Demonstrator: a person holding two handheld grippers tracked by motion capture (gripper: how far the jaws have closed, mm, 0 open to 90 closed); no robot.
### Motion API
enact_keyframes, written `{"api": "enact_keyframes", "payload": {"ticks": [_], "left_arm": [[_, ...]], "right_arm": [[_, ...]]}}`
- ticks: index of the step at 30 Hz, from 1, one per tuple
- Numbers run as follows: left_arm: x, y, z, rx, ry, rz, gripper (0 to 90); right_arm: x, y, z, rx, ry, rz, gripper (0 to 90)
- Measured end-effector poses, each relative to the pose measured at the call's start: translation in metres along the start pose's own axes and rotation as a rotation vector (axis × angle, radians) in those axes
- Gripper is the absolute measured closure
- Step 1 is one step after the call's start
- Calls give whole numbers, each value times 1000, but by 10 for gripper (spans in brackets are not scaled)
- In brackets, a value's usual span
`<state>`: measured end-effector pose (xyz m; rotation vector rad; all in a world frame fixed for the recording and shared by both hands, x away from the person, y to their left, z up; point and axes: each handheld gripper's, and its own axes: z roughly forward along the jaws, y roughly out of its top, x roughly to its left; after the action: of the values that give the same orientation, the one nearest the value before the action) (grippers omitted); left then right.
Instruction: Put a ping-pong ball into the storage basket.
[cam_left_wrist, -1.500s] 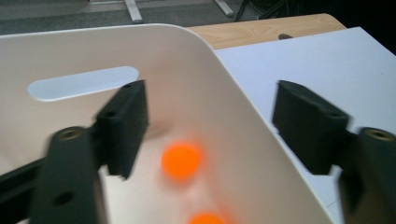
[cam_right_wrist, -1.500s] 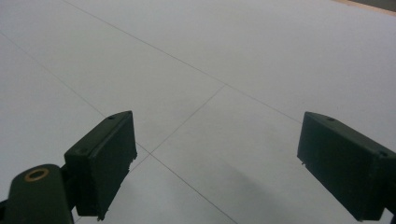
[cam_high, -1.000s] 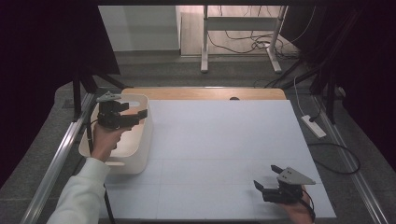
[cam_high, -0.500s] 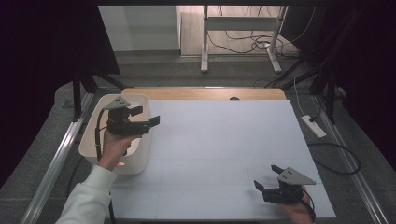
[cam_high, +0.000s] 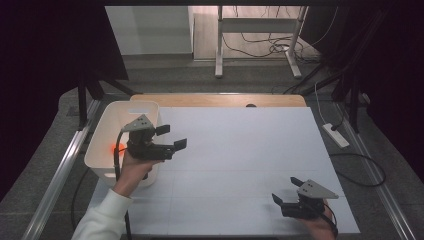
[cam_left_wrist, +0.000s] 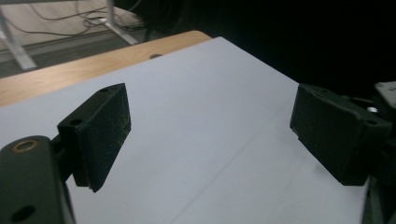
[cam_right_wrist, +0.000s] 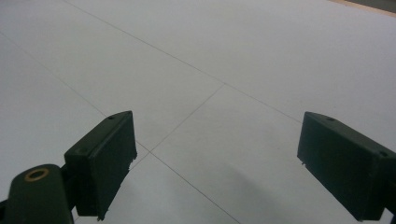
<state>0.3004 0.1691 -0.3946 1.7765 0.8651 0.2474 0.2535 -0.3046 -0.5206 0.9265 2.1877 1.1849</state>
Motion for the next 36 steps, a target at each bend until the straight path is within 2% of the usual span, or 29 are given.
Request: {"api": "enact_keyframes", "payload": {"ticks": [5,8,11,19,23,28,31,36], "left_arm": [[-20,-6,7,28,-23,55,135],[-24,-9,9,30,-32,59,135],[-30,-17,12,26,-62,53,137],[-46,-37,23,57,-67,107,144],[-48,-48,28,80,-68,112,147],[-46,-70,35,127,-40,122,148],[-42,-79,35,133,-27,121,148],[-38,-91,36,150,1,141,153]], "right_arm": [[0,0,0,0,1,0,115],[0,0,1,-1,3,1,115],[-1,0,0,-2,2,1,114],[-1,0,0,-3,2,-2,114],[-1,0,0,-2,1,-1,115],[0,0,1,-1,3,-1,115],[-1,0,1,-3,2,-1,115],[-1,0,1,0,2,-2,114]]}}
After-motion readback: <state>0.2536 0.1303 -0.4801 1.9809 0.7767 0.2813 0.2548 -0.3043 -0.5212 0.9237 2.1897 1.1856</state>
